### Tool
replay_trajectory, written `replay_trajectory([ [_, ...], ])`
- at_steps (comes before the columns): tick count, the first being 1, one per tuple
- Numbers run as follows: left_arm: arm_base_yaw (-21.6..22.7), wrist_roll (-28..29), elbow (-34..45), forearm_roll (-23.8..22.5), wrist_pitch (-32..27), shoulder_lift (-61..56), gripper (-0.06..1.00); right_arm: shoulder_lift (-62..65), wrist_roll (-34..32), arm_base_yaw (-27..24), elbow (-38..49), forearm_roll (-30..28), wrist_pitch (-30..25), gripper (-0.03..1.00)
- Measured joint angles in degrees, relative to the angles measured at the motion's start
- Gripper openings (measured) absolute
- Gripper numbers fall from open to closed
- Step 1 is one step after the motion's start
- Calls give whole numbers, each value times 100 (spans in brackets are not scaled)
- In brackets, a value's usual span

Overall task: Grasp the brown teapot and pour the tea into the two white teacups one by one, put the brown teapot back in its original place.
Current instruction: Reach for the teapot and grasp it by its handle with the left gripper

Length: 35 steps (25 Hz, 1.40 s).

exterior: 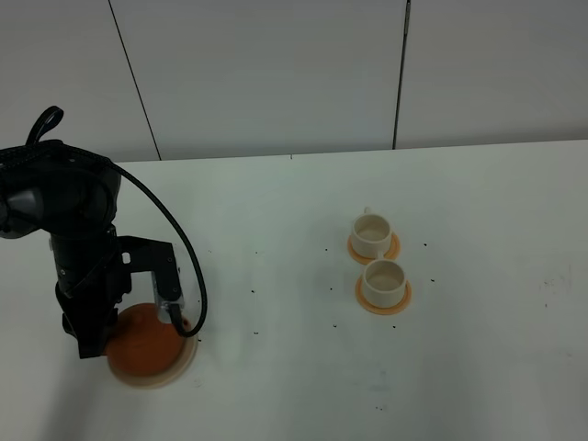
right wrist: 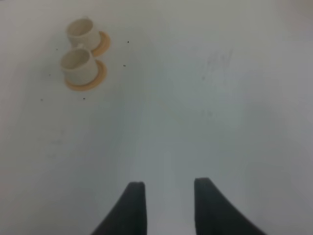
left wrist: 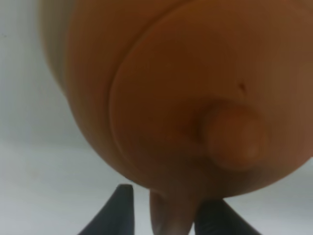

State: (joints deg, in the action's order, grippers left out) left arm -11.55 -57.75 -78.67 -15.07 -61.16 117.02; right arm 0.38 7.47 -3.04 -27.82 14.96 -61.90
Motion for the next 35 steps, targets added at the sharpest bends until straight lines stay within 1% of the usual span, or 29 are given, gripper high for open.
replay_trajectory([
  [8,-11,-76,0,79,-28,0,17,0,0,0,0,0,0,24],
  [13,-22,-179,0,84,-38,0,17,0,0,0,0,0,0,24],
  [25,-28,-186,0,99,-91,-6,17,0,0,0,0,0,0,24],
  [35,-32,-183,-166,165,-336,-106,17,0,0,0,0,0,0,24],
])
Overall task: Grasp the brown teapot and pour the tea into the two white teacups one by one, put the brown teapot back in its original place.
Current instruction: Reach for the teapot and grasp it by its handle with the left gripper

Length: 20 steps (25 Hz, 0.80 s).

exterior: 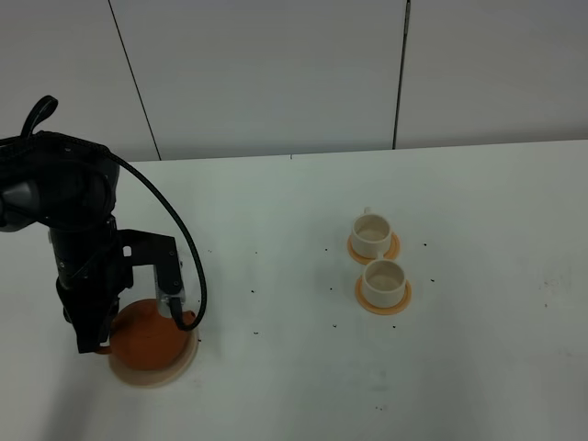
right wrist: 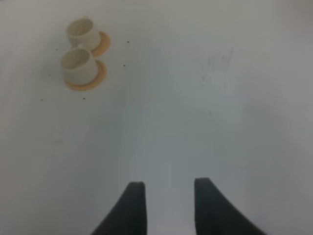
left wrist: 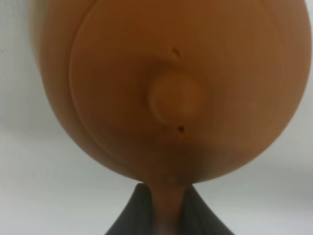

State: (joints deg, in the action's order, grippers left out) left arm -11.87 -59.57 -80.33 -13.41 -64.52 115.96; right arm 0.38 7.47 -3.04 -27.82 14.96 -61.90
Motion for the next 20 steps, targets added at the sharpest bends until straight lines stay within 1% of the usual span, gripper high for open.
replay_trajectory([
  [20,0,35,-7,67,-12,-47,17,0,0,0,0,0,0,24],
])
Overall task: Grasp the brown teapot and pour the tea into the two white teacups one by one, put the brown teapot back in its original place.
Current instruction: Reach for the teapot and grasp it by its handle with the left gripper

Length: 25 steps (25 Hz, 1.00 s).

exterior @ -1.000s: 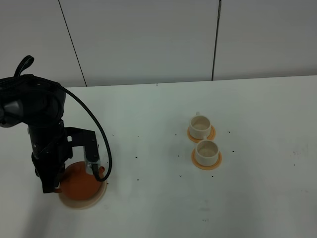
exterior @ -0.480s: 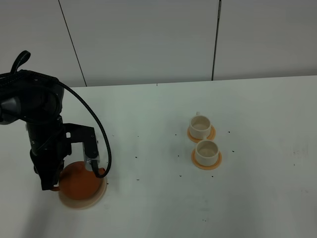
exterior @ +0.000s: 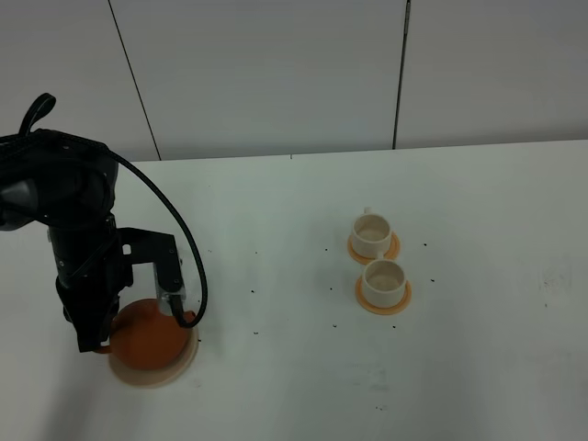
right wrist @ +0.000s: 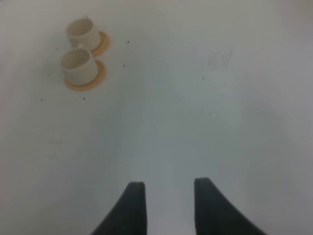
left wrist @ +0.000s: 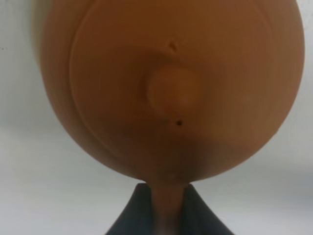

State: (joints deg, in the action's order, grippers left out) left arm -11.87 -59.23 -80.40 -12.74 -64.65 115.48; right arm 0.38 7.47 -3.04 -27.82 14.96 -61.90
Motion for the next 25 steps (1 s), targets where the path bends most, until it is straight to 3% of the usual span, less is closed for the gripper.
replay_trajectory([
  [10,60,14,0,35,46,-364,17,0,0,0,0,0,0,24],
  [25,95,46,0,509,344,-366,17,0,0,0,0,0,0,24],
])
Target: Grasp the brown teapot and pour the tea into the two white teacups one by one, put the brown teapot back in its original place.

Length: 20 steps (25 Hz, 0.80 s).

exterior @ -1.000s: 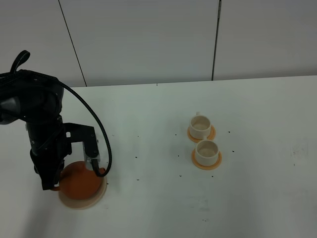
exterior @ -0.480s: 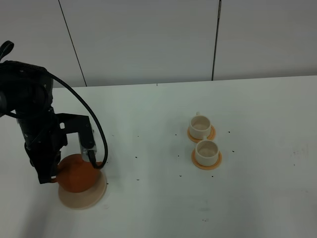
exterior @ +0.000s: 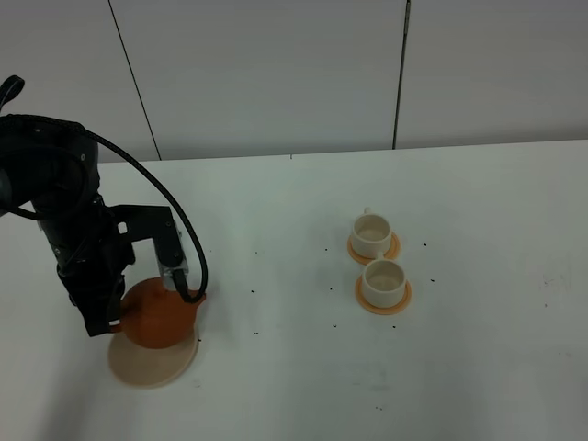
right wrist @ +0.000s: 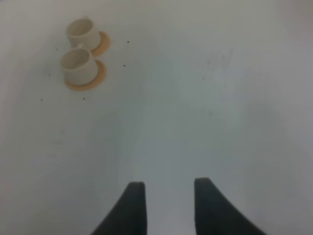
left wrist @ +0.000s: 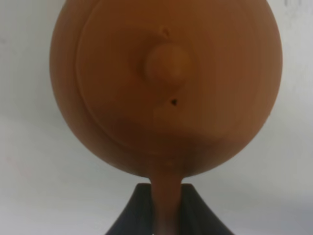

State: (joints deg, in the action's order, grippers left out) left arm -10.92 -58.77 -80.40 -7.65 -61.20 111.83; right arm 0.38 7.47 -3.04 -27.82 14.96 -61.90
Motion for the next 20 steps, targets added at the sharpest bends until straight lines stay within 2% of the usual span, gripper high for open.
replay_trajectory([
  [7,0,73,0,306,217,0,17,0,0,0,0,0,0,24],
  [11,0,331,0,439,502,0,17,0,0,0,0,0,0,24],
  [20,0,379,0,717,847,0,17,0,0,0,0,0,0,24],
])
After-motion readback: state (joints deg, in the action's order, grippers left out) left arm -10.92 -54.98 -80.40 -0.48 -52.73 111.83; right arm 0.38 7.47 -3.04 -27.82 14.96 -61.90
